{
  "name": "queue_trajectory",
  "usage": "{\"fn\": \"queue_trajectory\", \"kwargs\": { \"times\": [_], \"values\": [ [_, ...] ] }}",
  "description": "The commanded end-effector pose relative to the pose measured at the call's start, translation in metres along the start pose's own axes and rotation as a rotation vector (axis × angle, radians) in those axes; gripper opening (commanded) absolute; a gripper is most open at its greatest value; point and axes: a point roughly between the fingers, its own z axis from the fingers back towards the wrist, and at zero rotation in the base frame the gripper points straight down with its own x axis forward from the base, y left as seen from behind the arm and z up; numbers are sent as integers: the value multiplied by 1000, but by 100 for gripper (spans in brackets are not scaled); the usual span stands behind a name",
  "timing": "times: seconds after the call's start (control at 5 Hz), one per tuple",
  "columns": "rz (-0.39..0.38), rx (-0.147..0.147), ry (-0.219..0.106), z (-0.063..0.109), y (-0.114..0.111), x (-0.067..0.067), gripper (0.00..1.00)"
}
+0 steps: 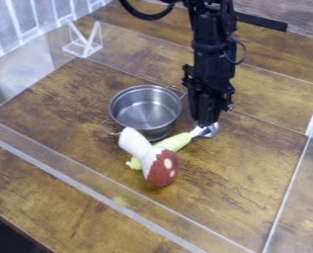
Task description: Move the green spoon to the left
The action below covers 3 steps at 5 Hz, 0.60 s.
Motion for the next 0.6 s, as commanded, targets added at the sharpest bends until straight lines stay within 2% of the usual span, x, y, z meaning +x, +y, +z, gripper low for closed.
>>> {"fn": "queue_trajectory", "kwargs": {
  "times": [0.0,0.2,0.4],
  "values": [
    [61,38,-87,38,9,0,0],
    [118,57,-110,56,5,-1,0],
    [138,66,-132,65,7,-3,0]
  ]
}}
